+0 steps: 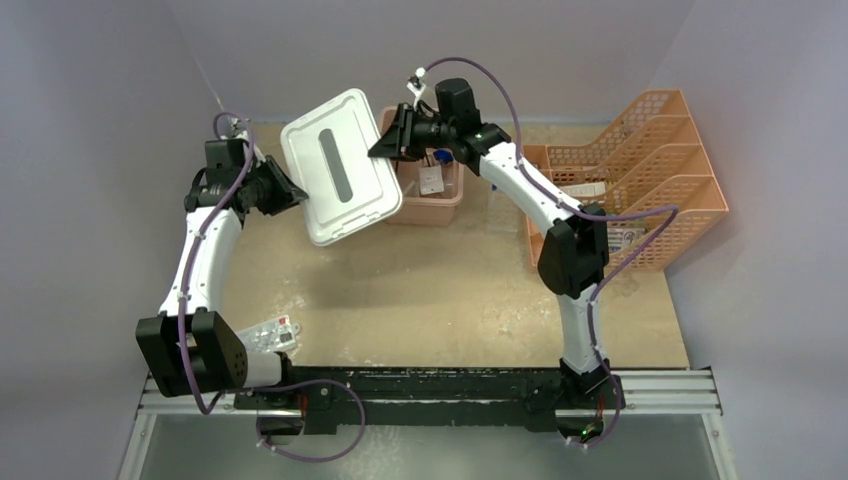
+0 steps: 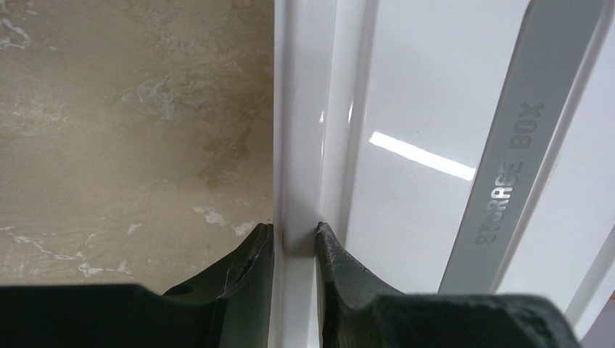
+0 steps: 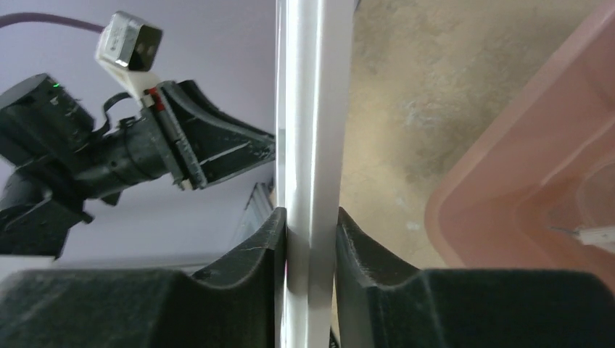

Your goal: Organize the chemistry lab equipment

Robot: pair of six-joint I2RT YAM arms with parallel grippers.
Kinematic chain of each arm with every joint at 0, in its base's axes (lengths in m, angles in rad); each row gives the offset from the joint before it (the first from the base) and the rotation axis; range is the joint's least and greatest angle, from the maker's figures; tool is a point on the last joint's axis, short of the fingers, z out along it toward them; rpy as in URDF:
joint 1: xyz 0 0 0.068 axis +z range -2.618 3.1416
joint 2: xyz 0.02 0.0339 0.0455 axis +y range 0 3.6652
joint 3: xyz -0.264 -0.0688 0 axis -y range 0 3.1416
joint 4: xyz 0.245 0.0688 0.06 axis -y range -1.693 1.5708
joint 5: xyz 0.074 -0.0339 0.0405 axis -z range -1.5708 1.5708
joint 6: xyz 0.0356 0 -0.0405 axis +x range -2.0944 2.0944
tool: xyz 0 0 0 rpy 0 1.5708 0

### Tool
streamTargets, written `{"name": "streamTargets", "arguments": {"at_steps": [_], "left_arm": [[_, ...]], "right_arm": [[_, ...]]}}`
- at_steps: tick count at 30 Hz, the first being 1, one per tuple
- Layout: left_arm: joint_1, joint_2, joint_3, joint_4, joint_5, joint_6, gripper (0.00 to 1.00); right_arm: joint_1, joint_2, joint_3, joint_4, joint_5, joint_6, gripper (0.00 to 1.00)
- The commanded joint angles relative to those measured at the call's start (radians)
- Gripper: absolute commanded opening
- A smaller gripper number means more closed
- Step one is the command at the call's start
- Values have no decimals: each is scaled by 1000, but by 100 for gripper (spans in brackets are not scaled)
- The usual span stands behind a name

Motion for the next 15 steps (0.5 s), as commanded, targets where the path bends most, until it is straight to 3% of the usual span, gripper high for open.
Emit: {"name": "streamTargets", "arguments": {"at_steps": [1, 3, 6, 12, 15], "left_arm": [[-4, -11, 48, 88, 37, 0, 11], [-4, -20, 40, 123, 53, -26, 15], [-4, -23, 38, 166, 59, -68, 27], [-4, 10, 69, 243, 74, -144, 53], [-6, 57, 102, 344, 113, -250, 56]], "right_arm": [[-23, -111, -100, 252, -87, 127, 22], [-31, -115, -98, 253, -95, 143, 13], [-42, -124, -106, 254, -94, 159, 7], [-91, -172, -168, 300, -53, 214, 1], [-137, -200, -233, 358, -32, 281, 1]]}}
